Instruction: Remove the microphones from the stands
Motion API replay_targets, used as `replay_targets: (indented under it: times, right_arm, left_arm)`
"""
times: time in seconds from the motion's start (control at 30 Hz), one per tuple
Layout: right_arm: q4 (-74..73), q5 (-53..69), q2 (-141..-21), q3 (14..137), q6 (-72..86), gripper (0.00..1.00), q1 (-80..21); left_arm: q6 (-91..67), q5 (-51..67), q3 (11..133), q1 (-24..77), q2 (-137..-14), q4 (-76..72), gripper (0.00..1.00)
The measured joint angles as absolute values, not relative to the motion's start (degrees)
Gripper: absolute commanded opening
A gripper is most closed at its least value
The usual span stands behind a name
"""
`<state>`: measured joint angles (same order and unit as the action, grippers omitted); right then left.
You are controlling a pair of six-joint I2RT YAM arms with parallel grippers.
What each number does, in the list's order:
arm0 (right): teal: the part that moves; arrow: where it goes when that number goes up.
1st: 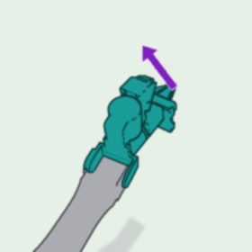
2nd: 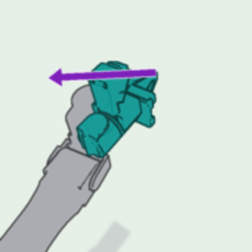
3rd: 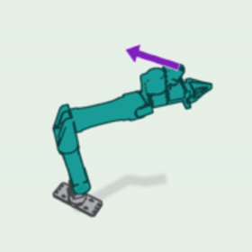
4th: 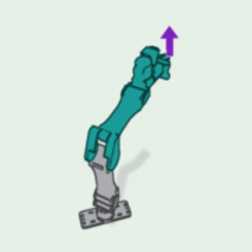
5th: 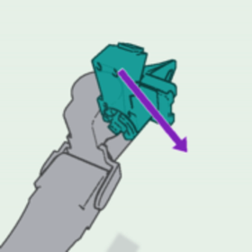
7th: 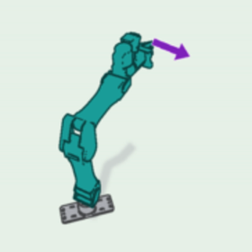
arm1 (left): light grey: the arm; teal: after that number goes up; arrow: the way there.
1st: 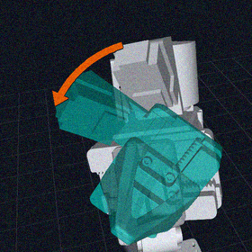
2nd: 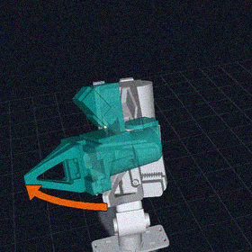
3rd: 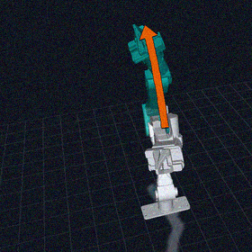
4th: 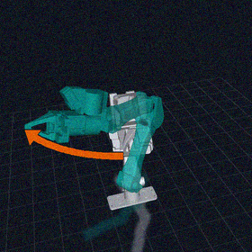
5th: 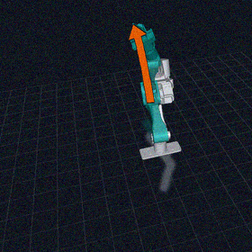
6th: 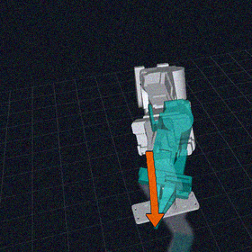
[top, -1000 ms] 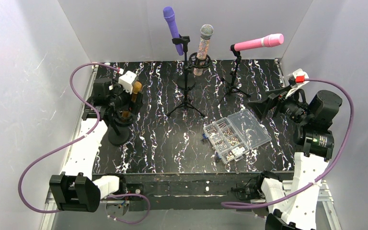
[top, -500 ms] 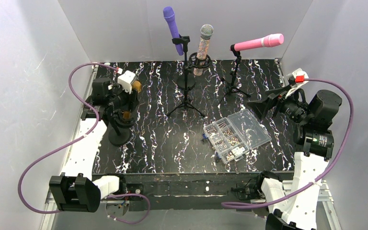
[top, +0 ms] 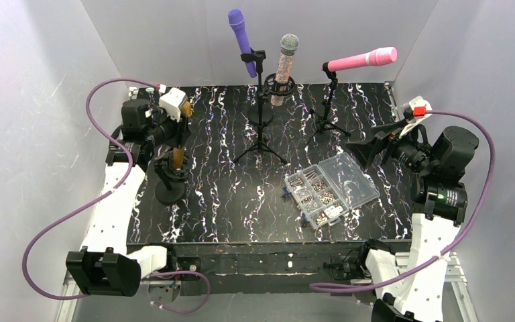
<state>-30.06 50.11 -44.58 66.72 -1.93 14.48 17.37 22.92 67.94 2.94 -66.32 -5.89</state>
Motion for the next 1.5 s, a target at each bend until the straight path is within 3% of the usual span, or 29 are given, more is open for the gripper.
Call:
replay_targets:
  times: [0.57,0.6,1.0,1.5]
  right_arm:
    - [-29.5,51.8,-46.1,69.2,-1.2,1.0,11.9]
    - [-29.2,51.9,-46.3,69.4,-0.8,0.97,11.2]
    - [-25.6,47.0,-52.0,69.7,0.2,0.93,-9.0]
    - [-23.8,43.9,-53.2,65.1,-0.3,0.93,-11.0]
  left_arm:
    - [2.5,26.5,88.2,3.3,-68.8,5.7,0.0]
    - [0.7,27.0,88.6,3.6,-68.8,6.4,0.0]
    - [-17.2,26.0,83.0,17.9,-69.2,9.7,0.0]
    - [-27.0,17.9,74.8,26.1,-74.8,13.0,0.0]
